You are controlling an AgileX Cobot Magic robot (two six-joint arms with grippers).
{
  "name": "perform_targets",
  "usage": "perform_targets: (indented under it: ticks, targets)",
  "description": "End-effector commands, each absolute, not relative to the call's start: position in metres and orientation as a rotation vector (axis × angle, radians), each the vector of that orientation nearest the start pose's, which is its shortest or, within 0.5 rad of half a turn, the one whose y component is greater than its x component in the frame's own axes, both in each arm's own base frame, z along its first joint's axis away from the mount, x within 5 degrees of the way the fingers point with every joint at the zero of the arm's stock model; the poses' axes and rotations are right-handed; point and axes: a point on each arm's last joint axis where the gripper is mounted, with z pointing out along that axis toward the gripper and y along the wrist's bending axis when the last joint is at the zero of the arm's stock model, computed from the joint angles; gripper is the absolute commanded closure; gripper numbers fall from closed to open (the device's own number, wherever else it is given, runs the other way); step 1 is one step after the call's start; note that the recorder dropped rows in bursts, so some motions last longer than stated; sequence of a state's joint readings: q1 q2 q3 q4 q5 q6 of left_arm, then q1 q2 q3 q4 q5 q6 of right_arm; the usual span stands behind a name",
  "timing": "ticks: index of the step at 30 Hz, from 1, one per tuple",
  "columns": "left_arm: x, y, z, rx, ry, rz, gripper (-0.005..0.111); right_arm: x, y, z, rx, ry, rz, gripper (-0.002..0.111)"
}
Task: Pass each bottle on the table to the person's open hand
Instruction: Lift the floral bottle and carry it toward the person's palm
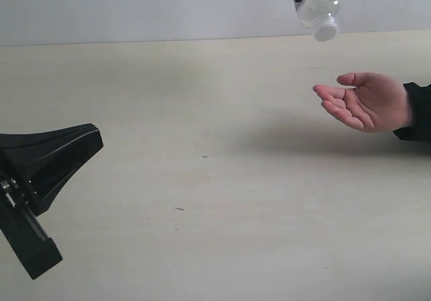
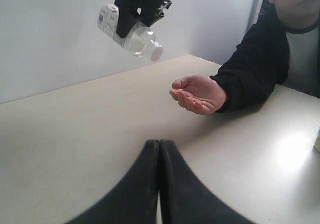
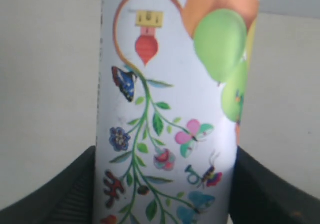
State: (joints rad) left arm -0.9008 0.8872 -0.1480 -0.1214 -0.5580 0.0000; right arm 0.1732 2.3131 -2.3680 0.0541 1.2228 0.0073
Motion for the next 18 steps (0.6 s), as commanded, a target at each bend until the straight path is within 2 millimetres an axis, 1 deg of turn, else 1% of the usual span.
perform_targets:
  ticks: [1, 3, 6, 8, 11, 14, 18]
  targets:
    - [0.099, -0.117, 0.223, 0.611, 1.596, -0.709, 0.106, 0.485, 0.089, 0.326, -0.21, 2.553, 0.127, 0.108]
    - [0.099, -0.117, 0.223, 0.611, 1.596, -0.709, 0.106, 0.479, 0.089, 0.338, -0.205, 2.528, 0.139, 0.108]
    - [0.099, -0.117, 0.223, 0.611, 1.596, -0.709, 0.106, 0.473, 0.088, 0.351, -0.172, 2.505, 0.155, 0.108]
    - [0.099, -0.117, 0.223, 0.611, 1.596, -0.709, 0.106, 0.469, 0.087, 0.354, -0.17, 2.51, 0.157, 0.108]
    - [0.099, -0.117, 0.223, 0.611, 1.596, -0.709, 0.106, 0.459, 0.086, 0.352, -0.17, 2.545, 0.157, 0.108]
    - [0.099, -0.117, 0.223, 0.611, 1.596, -0.709, 0.106, 0.441, 0.083, 0.353, -0.192, 2.59, 0.144, 0.108]
    - [0.099, -0.117, 0.223, 0.611, 1.596, -0.709, 0.106, 0.407, 0.076, 0.351, -0.226, 2.661, 0.12, 0.108]
